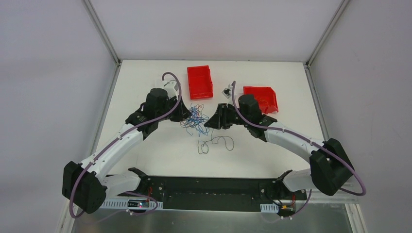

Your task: Untangle the cables

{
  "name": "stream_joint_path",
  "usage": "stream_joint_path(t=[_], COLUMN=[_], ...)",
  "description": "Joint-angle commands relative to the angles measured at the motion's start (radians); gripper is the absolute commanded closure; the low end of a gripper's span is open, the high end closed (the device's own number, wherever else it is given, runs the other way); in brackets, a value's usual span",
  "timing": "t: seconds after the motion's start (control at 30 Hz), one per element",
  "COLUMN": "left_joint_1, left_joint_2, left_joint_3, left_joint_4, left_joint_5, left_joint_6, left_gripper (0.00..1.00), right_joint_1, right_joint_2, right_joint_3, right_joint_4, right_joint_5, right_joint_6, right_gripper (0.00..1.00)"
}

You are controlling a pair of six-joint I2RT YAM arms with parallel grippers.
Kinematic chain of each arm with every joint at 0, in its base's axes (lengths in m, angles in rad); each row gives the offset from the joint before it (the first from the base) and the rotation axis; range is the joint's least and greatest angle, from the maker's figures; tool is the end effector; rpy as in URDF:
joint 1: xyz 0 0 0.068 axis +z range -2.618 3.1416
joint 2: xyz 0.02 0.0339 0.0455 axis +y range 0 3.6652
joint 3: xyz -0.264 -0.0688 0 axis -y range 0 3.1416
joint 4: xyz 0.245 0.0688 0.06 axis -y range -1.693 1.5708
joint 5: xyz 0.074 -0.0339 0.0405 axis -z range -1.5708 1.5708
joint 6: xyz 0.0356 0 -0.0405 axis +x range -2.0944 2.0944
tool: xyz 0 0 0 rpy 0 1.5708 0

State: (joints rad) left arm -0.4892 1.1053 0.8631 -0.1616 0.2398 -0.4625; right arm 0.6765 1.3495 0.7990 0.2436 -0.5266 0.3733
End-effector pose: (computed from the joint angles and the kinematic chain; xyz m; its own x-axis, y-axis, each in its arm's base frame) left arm 0.2199 -0.1266 0.3062 -0.6001 -0.1715 -0.7813 0.4263 0.7579 -0.4938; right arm 0.2244 0.2031 0.2624 -0.5530 -0.0397 -0.8322 -0.7659 0.4174 0.4890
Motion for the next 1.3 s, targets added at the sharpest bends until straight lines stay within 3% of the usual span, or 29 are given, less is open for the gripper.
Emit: stream_joint_path(t=[0.0, 0.07, 0.2, 0.3, 0.47, 0.57, 0.9, 1.27], left_joint_1=[0.003, 0.003, 0.003, 0.003, 0.002, -0.002, -0.025, -0.032], left_joint_2=[0.016, 0.018, 0.009, 0.028, 0.111, 0.175, 0.274, 0.331], left_joint_3=[0.031, 0.026, 0.007, -0.006, -0.007, 0.007, 0.023, 0.009], left_joint_4=[0.03, 0.03, 0.024, 0.016, 0.015, 0.015, 0.089, 0.183], left_joint_5=[0.037, 0.025, -0.007, 0.0, 0.081, 0.114, 0.203, 0.26], left_joint_6=[0.002, -0.006, -0.028, -0.034, -0.033, -0.031, -0.061, -0.073], left_gripper=[0.87, 0.78, 0.37, 0.27, 0.27, 0.32, 0.47, 0.52], right_joint_1=[0.031, 0.032, 0.031, 0.031, 0.032, 0.031, 0.031, 0.031], right_joint_2=[0.037, 0.04, 0.01, -0.019, -0.001, 0.015, 0.028, 0.039], right_joint_3=[0.06, 0.064, 0.063, 0.082, 0.18, 0.219, 0.241, 0.248], right_joint_4=[0.053, 0.031, -0.051, -0.1, -0.236, -0.299, -0.305, -0.302], right_joint_5=[0.028, 0.064, 0.185, 0.212, 0.215, 0.209, 0.22, 0.222], right_joint_6=[-0.006, -0.004, -0.008, -0.011, -0.026, -0.02, 0.01, 0.026], right_gripper=[0.72, 0.99, 1.0, 1.0, 1.0, 1.0, 1.0, 1.0])
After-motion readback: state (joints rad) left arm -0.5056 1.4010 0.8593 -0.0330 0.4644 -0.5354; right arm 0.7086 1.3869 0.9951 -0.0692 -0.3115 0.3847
